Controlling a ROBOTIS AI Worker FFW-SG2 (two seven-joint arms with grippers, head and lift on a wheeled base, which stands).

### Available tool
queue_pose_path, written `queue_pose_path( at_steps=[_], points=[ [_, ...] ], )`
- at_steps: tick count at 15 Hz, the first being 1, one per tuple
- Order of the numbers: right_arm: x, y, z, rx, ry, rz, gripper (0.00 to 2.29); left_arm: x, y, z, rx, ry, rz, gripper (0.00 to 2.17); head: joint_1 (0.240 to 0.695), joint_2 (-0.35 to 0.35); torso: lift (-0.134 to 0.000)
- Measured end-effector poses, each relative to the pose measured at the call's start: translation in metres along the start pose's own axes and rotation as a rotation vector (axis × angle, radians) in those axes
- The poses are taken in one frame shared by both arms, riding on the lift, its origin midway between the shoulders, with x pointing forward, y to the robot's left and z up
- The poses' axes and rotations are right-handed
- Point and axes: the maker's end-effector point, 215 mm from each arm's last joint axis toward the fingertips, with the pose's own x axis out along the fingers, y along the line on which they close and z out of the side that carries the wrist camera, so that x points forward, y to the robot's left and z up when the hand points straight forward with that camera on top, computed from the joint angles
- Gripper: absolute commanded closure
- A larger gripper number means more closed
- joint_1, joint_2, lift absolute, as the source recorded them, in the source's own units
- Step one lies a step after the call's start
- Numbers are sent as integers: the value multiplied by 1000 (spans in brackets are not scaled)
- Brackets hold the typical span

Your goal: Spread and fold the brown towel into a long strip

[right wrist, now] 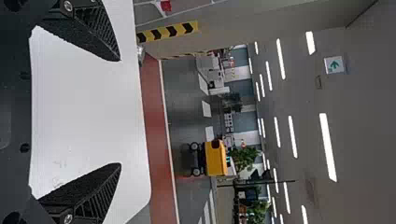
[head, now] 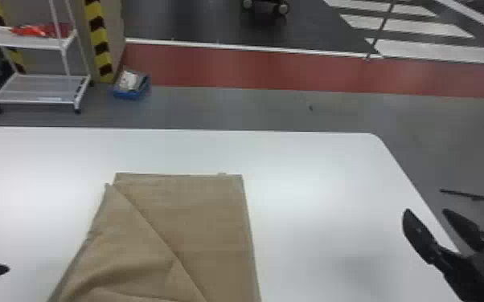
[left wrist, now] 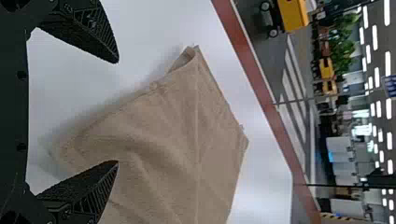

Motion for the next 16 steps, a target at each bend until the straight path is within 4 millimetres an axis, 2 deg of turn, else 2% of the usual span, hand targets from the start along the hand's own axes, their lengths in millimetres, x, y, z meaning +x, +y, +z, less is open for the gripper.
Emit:
queue_pose_path(
  at_steps=[2, 6, 8, 13, 16],
  points=[
    [-3, -11, 5, 9, -12, -18, 76, -4, -3, -9, 27, 49, -25, 147, 695, -217, -112],
    [0, -10, 9, 26, -26, -8, 76, -10, -9, -30, 76, 160, -68, 194, 695, -211, -112],
    [2, -11, 8, 35, -29, -9, 76, -9, -11, -34, 89, 182, -75, 201, 695, -209, -112],
    [6, -13, 7, 52, -32, -8, 76, 10, -36, -41, 146, 206, -156, 208, 695, -242, -112],
    [8, -15, 5, 59, -33, -11, 76, 24, -50, -36, 207, 181, -191, 248, 695, -281, -112]
  ],
)
